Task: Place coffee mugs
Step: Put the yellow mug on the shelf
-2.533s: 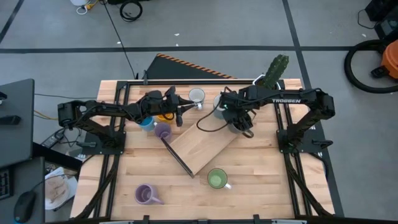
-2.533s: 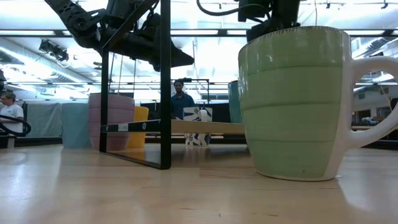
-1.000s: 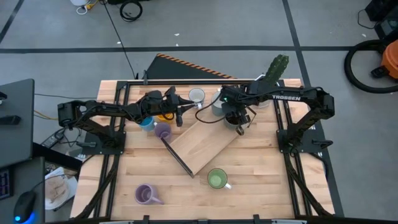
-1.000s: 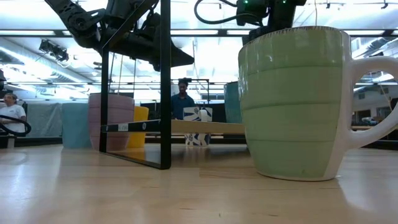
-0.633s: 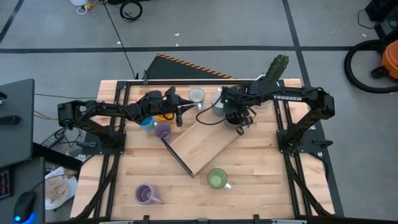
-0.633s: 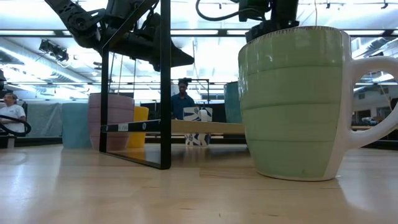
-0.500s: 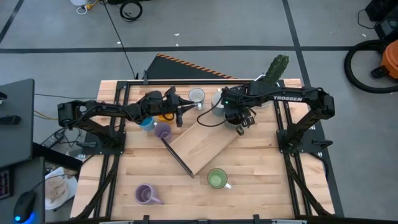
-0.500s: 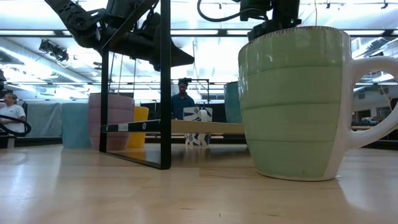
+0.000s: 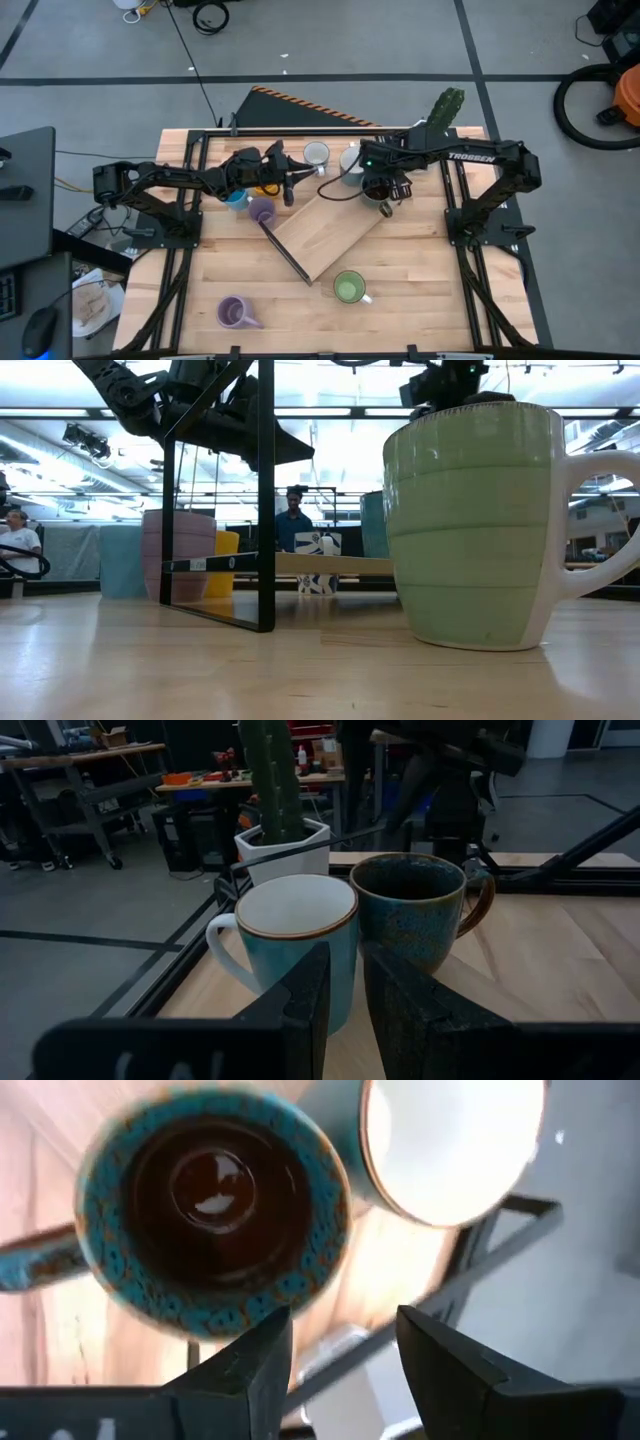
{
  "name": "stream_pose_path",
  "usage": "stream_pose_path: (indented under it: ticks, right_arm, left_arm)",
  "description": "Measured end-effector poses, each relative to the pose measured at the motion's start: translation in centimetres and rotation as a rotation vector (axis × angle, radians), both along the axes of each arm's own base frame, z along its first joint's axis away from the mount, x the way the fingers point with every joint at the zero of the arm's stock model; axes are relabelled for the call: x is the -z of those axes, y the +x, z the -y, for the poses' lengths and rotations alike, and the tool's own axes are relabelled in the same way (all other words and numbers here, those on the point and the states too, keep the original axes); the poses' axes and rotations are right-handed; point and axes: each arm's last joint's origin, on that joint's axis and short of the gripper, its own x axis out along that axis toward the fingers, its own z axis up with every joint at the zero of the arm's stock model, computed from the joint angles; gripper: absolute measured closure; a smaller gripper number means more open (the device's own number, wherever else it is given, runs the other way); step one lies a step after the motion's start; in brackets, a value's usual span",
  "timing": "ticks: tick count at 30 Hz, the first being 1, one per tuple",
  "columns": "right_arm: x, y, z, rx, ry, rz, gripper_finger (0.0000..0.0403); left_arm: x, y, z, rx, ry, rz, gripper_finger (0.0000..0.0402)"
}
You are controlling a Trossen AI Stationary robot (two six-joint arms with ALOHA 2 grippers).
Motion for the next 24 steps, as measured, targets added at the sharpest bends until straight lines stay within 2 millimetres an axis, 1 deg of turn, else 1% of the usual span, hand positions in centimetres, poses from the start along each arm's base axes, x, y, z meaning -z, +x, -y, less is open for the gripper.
stream_pose_path:
  ticks: [7, 11, 13, 16, 21, 24]
  right_arm:
    - [-1.5, -1.1, -2.2, 0.017, -0.051, 0.076, 0.0217]
    - [-2.6, -2.2, -3.1, 0.067, -0.032, 0.168, 0.0217]
    - [-2.8, -2.8, -3.6, 0.099, -0.02, 0.214, 0.0217]
    - [-2.4, -3.5, -4.6, 0.137, -0.002, 0.291, 0.0217]
    - [-0.6, -4.6, -6.5, 0.135, -0.027, 0.422, 0.0217]
    - [-0.2, -5.7, -7.5, 0.148, -0.03, 0.497, 0.0217]
  left_arm:
    - [0.1, 0.0, 0.0, 0.001, 0.006, -0.007, 0.0331]
    - [0.1, 0.0, 0.0, 0.0, 0.005, -0.011, 0.0331]
    - [0.1, 0.0, 0.0, 0.001, 0.005, -0.011, 0.0331]
    - [0.1, 0.0, 0.0, 0.001, 0.008, -0.012, 0.0331]
    - [0.0, 0.0, 0.0, -0.012, 0.031, -0.004, 0.0331]
    - [0.0, 0.0, -0.1, -0.017, 0.035, -0.003, 0.0331]
